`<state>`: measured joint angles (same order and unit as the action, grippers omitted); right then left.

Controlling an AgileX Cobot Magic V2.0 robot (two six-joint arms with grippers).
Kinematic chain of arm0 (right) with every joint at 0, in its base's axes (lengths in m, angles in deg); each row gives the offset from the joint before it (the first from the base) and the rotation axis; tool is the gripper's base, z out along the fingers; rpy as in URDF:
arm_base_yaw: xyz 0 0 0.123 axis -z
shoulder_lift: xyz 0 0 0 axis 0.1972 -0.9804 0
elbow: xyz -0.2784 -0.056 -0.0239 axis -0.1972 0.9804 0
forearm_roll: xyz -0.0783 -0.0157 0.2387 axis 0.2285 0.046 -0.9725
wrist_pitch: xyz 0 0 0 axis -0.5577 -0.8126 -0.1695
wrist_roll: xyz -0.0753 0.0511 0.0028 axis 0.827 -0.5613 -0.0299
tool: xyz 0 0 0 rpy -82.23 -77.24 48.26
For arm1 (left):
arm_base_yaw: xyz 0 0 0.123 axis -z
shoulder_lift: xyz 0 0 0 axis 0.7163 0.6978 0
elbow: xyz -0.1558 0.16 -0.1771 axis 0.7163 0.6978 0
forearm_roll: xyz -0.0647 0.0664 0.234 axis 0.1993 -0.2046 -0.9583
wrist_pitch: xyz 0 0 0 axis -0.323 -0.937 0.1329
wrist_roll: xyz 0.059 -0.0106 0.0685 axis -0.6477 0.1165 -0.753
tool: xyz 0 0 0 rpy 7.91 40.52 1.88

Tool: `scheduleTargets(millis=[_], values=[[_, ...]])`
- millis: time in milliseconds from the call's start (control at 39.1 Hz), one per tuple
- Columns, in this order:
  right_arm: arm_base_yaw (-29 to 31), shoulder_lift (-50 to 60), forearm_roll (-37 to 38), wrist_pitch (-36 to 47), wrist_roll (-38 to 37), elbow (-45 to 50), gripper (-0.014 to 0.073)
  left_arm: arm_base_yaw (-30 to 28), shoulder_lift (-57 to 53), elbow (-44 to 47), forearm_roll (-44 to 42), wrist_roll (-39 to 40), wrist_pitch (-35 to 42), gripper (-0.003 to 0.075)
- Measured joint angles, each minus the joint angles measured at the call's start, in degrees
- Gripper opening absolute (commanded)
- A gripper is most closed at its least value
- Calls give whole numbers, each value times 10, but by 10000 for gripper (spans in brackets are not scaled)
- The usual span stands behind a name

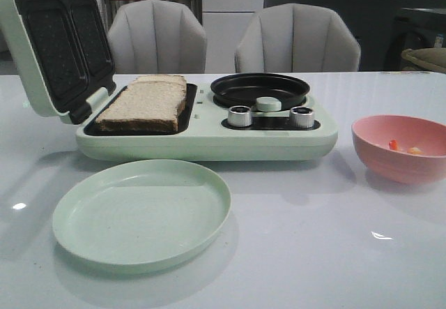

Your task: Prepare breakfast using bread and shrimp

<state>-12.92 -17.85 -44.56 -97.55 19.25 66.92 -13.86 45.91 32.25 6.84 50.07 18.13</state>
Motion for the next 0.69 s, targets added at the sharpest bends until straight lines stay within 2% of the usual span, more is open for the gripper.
scheduleTargets(millis=[179, 383, 562, 690], values=[[0, 6, 0, 59, 0, 54, 599, 0, 0, 0, 0, 0, 0, 385], [0, 6, 0, 68, 0, 84, 599, 0, 0, 0, 0, -13, 2, 385], [0, 6, 0, 68, 0, 89, 599, 0, 6, -14, 15, -15, 56, 385], [0, 6, 0, 69, 0, 89, 599, 0, 63, -55, 19, -15, 88, 385]])
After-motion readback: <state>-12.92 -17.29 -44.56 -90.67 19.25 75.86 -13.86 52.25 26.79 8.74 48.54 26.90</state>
